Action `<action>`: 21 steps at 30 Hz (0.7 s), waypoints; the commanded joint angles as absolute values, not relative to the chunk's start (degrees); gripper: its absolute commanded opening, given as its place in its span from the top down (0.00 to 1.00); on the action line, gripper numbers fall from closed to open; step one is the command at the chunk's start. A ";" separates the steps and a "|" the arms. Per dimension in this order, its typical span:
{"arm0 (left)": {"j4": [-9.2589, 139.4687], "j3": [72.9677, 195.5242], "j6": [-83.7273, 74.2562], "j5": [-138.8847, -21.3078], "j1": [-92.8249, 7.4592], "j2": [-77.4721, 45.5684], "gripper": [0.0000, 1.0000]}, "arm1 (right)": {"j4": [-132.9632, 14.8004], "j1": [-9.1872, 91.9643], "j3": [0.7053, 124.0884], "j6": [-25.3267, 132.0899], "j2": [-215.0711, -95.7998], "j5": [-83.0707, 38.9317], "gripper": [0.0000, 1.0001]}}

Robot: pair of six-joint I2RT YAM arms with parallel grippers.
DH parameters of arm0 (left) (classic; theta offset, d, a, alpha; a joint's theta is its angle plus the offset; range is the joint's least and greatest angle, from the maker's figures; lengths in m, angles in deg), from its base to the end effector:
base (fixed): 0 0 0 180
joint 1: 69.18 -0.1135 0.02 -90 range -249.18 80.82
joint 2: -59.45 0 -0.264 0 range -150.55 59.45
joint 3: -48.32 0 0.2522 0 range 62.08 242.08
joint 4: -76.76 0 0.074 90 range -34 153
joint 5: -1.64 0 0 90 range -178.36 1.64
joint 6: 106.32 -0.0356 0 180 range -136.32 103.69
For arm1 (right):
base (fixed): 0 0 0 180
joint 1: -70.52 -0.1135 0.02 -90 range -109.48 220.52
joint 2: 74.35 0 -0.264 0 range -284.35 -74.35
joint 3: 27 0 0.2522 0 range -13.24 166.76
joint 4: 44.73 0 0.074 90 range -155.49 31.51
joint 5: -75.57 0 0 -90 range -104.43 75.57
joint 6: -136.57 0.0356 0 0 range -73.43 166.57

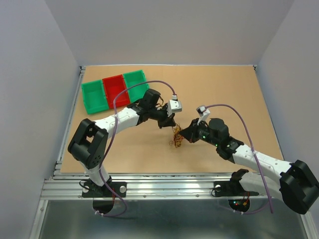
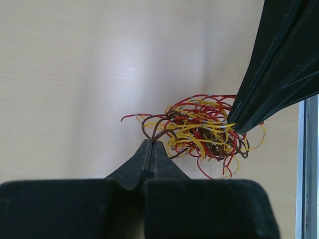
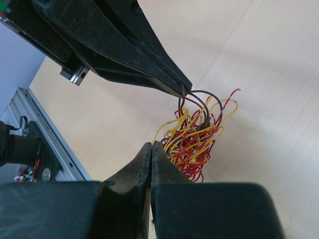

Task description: Untangle the cables

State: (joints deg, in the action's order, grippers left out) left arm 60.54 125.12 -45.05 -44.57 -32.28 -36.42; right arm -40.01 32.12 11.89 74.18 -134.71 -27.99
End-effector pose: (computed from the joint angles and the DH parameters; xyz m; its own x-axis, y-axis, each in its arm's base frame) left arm 0.2785 -0.2399 0.2361 0.0204 0.4186 -0.9079 0.9982 0.0421 0.0418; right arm 0.1736 0.1482 0.2193 -0.5615 0.1298 -0.8172 -0.5863 0.6345 0.5037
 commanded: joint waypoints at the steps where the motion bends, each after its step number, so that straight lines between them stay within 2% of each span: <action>1: 58.78 128.00 -46.20 -41.42 -32.18 -35.65 1.00 | -36.78 31.49 15.07 73.46 -133.86 -27.00 0.99; 6: 60.63 127.56 -44.00 -43.53 -33.50 -34.68 1.00 | -39.50 31.49 13.92 74.60 -132.45 -19.63 0.99; 8: 65.35 127.03 -39.18 -49.22 -34.90 -34.15 1.00 | -40.82 31.49 12.70 75.56 -131.57 -15.59 0.99; 12: 71.96 126.06 -31.71 -55.74 -41.22 -33.01 1.00 | -43.19 31.49 8.83 80.30 -128.33 1.33 0.99; 15: 75.39 126.41 -24.61 -57.16 -47.98 -32.48 1.00 | -46.26 31.49 5.84 84.43 -124.20 12.68 0.99; 18: 78.20 125.63 -20.81 -58.20 -52.55 -32.04 1.00 | -49.08 31.49 2.95 87.25 -117.53 19.12 0.99; 21: 79.35 125.18 -20.62 -56.99 -53.10 -31.95 1.00 | -51.27 31.58 0.48 88.22 -109.09 22.65 0.99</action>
